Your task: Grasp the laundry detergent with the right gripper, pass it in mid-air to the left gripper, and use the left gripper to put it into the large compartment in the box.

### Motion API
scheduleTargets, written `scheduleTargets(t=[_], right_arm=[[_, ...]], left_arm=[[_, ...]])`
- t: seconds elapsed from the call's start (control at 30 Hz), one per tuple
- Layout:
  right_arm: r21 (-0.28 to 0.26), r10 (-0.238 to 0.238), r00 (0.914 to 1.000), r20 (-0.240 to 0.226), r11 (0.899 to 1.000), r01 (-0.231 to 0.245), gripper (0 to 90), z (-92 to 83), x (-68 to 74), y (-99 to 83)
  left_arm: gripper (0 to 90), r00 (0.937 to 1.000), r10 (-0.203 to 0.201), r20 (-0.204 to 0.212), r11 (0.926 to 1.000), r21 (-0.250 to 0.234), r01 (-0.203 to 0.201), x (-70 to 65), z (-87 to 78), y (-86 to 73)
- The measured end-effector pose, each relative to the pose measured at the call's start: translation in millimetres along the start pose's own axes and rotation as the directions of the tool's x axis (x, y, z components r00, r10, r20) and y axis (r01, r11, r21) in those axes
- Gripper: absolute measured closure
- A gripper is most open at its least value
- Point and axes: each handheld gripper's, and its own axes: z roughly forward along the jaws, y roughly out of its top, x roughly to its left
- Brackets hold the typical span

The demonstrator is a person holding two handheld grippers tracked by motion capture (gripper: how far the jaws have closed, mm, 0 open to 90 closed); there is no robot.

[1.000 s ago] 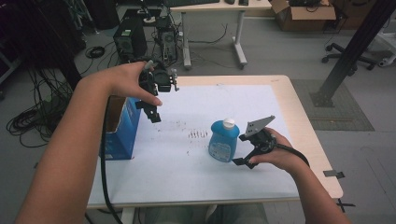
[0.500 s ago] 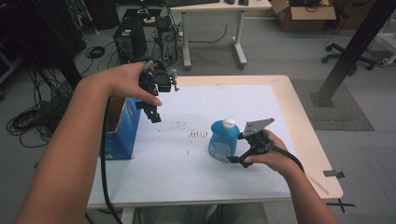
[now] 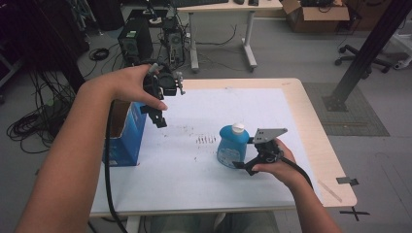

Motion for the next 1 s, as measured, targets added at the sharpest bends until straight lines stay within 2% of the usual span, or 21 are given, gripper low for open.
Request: scheduleTargets(t=[0.33, 0.4, 0.9, 1.0], right_arm=[[-0.046, 0.0, 0.9999, 0.016, 0.999, 0.001, 0.5, 6.2, 3.4, -2.7], [-0.074, 0.009, 0.9997, 0.024, 0.997, -0.007, 0.4, 7.8, 3.8, -4.6], [-0.139, 0.03, 0.9985, 0.047, 0.99, -0.024, 0.1, 16.1, 6.0, -12.4], [-0.157, 0.043, 0.9971, 0.064, 0.987, -0.032, 0.1, 17.6, 6.4, -13.4]], left_arm=[[5.8, 1.0, 0.0, 0.0, 1.0, 0.001, 0.0, -0.6, 0.4, -0.2], [5.8, 1.0, 0.001, 0.0, 1.0, 0.0, -0.001, -0.6, 0.6, -0.7], [5.8, 1.0, 0.002, 0.001, 1.0, -0.003, -0.002, -0.9, 1.2, -1.5], [5.8, 1.0, 0.003, 0.001, 1.0, -0.006, -0.003, -0.7, 1.4, -1.4]])
